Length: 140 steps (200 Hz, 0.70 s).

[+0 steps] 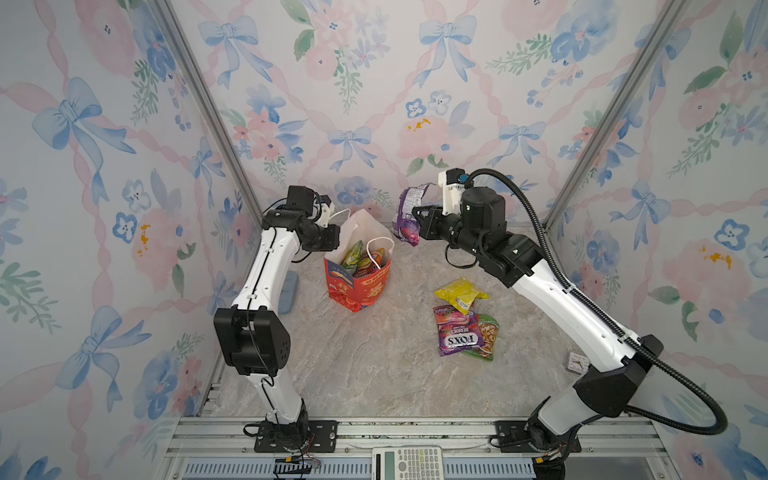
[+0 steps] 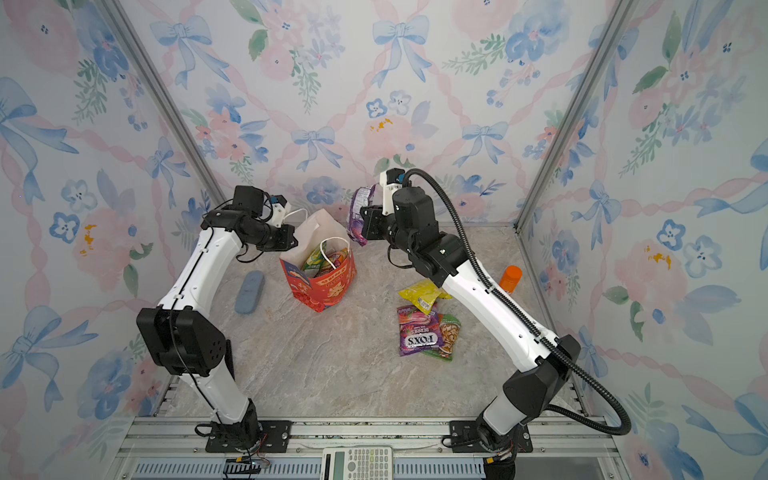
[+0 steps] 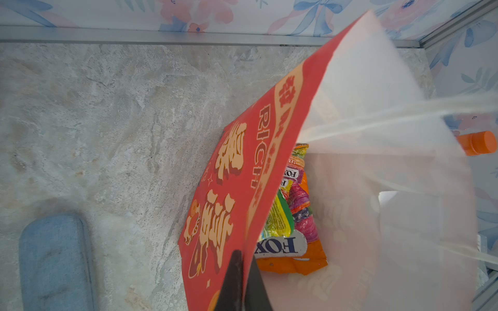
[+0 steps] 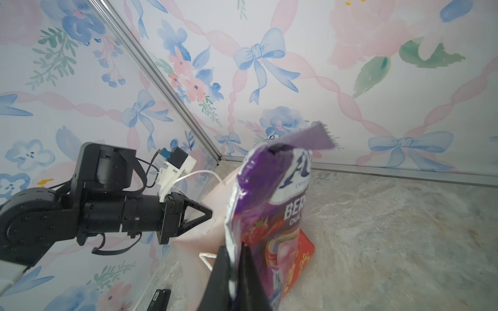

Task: Place the snacks into the paper bag
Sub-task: 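Carry the purple packet over the bag opening beside the left gripper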

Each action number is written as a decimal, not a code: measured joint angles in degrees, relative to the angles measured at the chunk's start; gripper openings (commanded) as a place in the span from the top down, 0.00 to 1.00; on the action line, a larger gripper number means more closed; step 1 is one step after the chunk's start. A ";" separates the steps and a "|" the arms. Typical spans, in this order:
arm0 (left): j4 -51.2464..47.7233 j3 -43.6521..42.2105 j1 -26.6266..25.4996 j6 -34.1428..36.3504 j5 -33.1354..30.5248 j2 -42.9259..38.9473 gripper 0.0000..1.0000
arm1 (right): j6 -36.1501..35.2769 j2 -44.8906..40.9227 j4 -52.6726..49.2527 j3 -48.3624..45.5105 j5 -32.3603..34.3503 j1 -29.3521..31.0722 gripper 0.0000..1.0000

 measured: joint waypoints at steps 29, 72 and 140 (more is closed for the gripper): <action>0.00 0.00 0.00 0.00 0.00 0.00 1.00 | 0.00 5.16 -0.17 6.49 -1.64 0.15 1.00; 0.00 0.00 0.00 0.00 0.17 0.00 1.00 | 0.07 12.74 -1.14 14.12 -3.45 1.75 1.00; 0.00 0.00 0.00 0.00 0.20 0.00 1.00 | 0.48 17.94 -3.54 17.86 -5.77 6.10 1.00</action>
